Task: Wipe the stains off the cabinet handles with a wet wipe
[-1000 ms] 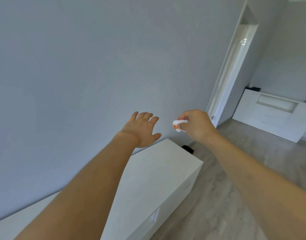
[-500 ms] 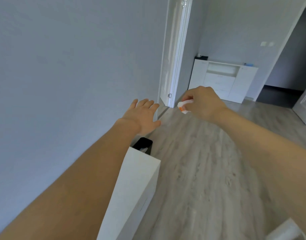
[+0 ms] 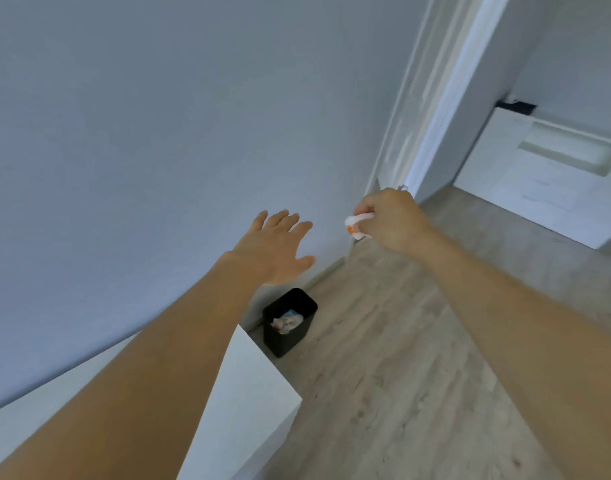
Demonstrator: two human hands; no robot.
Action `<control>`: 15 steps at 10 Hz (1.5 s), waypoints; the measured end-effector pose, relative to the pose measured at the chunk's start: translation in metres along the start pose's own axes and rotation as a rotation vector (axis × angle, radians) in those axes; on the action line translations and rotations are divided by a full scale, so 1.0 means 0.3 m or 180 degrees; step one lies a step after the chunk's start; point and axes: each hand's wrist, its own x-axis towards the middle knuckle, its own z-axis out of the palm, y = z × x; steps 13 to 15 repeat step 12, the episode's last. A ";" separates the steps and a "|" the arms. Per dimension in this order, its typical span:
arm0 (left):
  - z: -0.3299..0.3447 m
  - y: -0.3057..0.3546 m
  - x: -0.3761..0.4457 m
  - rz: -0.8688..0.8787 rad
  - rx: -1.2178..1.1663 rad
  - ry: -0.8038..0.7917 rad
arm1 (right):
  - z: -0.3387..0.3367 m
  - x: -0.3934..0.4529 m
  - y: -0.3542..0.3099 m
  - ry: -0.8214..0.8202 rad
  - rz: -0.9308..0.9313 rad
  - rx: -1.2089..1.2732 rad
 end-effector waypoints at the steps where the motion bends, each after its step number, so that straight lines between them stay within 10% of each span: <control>1: 0.094 -0.082 0.230 -0.0159 -0.0053 -0.0057 | 0.129 0.259 0.057 -0.0059 -0.0172 0.0209; 5: 0.653 -0.277 0.844 -0.0712 -0.0610 -0.1113 | 0.723 0.978 0.479 -0.0953 0.0053 0.0300; 10: 1.620 -0.217 1.137 -0.1983 -0.1060 -0.1908 | 1.778 1.278 0.972 -0.2483 -0.1059 -0.0247; 15: 1.792 -0.182 1.119 -0.2083 -0.0930 -0.1938 | 1.944 1.256 1.054 -0.2731 -0.1248 -0.0326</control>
